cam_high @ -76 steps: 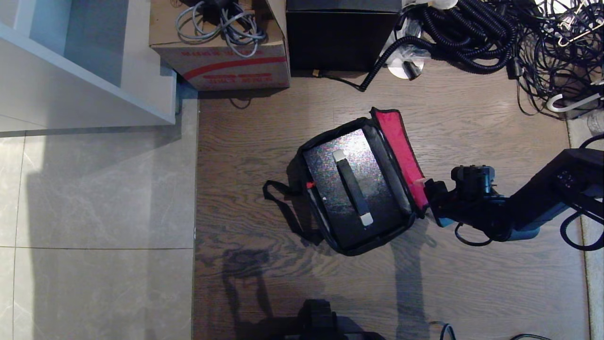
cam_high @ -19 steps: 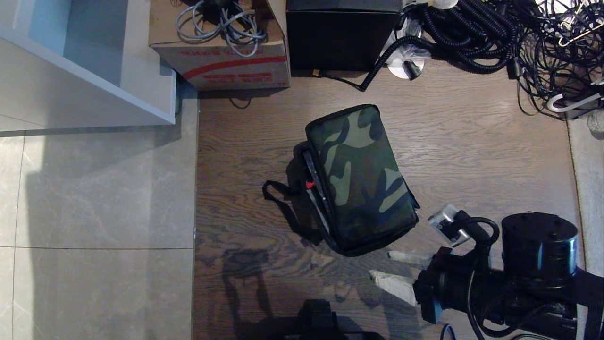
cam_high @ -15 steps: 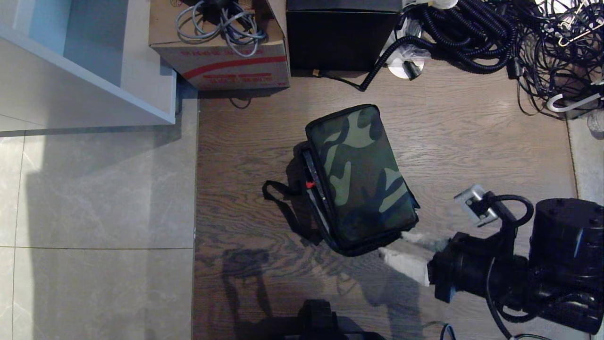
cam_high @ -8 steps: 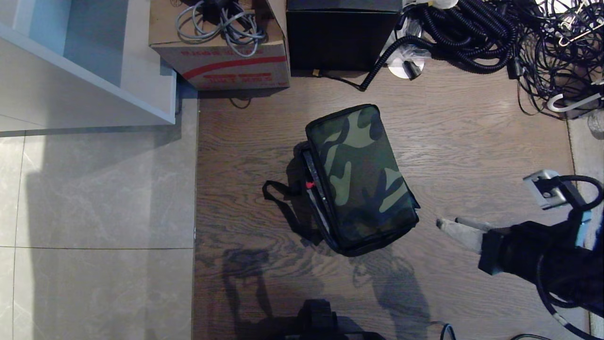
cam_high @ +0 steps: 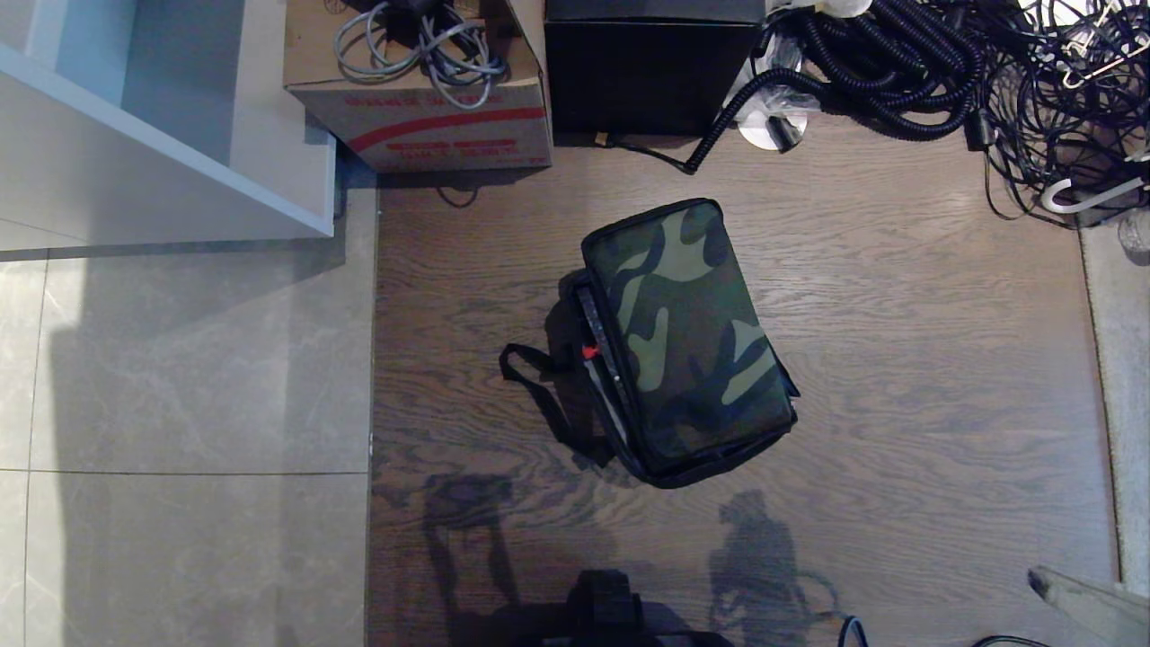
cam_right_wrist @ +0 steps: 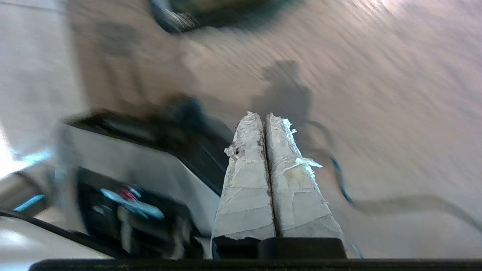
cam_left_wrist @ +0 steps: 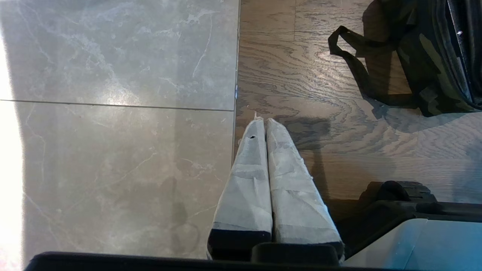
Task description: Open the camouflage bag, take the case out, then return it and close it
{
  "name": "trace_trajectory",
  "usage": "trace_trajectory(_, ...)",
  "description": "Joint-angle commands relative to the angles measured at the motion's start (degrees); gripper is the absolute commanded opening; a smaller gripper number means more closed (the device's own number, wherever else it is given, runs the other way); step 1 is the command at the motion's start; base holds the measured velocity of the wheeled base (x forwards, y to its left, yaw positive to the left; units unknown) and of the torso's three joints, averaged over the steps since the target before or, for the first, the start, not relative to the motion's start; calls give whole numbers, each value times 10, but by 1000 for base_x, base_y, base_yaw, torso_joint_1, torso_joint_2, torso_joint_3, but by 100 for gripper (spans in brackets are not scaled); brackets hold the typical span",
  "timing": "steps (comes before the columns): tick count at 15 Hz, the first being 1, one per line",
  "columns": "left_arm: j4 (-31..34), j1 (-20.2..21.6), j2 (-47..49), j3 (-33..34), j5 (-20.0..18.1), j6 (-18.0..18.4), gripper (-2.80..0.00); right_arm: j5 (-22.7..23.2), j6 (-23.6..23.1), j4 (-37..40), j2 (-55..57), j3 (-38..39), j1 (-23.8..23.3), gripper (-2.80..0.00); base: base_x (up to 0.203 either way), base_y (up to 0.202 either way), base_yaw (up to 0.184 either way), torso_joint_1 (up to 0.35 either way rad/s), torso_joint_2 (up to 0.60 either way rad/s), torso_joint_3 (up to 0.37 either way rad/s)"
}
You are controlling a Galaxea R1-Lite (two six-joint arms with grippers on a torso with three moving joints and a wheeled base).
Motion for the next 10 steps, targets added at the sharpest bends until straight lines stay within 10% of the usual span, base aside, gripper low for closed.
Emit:
trace_trajectory(1,0,0,0,0,0,0,-280,13,-8,25,-139,31,-57,-280,0,0,0,0,0,0)
trace_trajectory(10,0,0,0,0,0,0,-280,-54,-58,6,-284,141,-106,-280,0,0,0,0,0,0)
